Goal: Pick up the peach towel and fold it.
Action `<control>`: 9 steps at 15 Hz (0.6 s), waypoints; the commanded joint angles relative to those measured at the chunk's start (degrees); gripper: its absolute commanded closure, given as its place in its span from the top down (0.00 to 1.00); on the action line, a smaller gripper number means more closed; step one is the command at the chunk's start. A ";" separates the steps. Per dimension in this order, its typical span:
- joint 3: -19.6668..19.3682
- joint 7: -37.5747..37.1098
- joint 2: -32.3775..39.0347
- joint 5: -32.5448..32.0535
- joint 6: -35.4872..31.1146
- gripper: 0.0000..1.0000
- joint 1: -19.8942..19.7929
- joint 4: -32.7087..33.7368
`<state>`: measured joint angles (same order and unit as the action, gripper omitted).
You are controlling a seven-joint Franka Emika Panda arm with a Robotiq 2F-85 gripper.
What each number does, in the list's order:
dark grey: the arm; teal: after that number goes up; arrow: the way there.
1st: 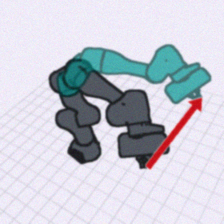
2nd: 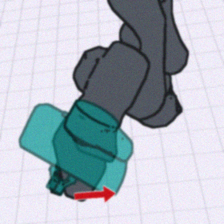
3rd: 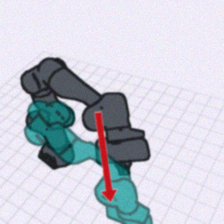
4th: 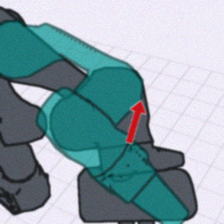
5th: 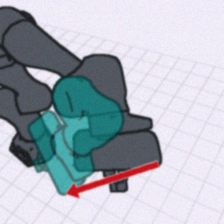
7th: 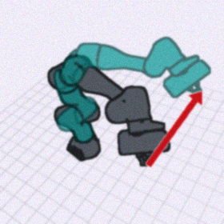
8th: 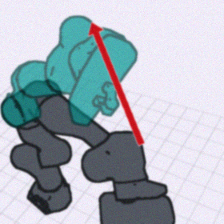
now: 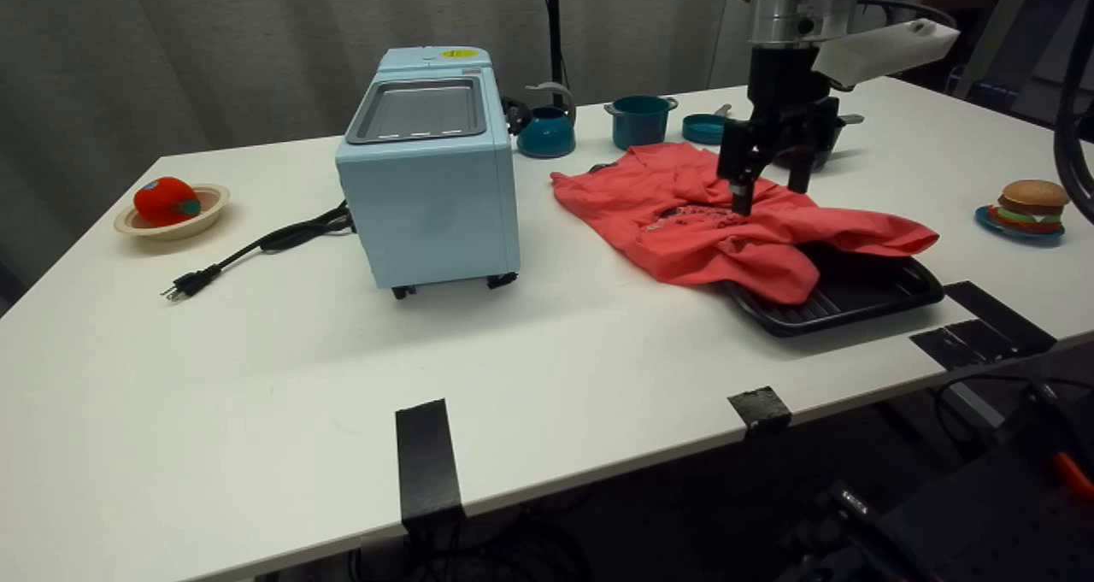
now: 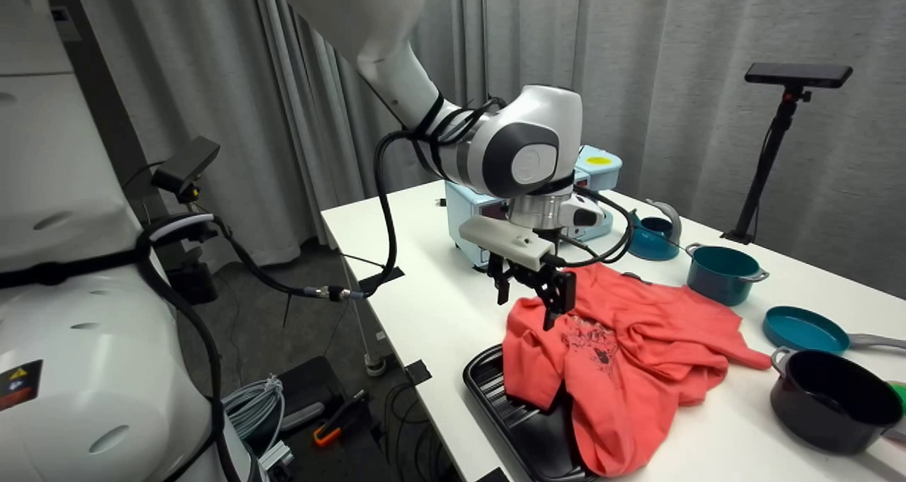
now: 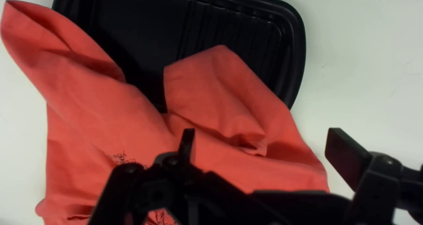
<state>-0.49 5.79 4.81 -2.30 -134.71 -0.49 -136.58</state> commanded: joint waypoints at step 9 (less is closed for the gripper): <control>-1.08 1.37 16.02 -1.57 -12.14 1.00 -1.34 2.79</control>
<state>-1.50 6.50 16.40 -3.26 -145.04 -1.18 -136.20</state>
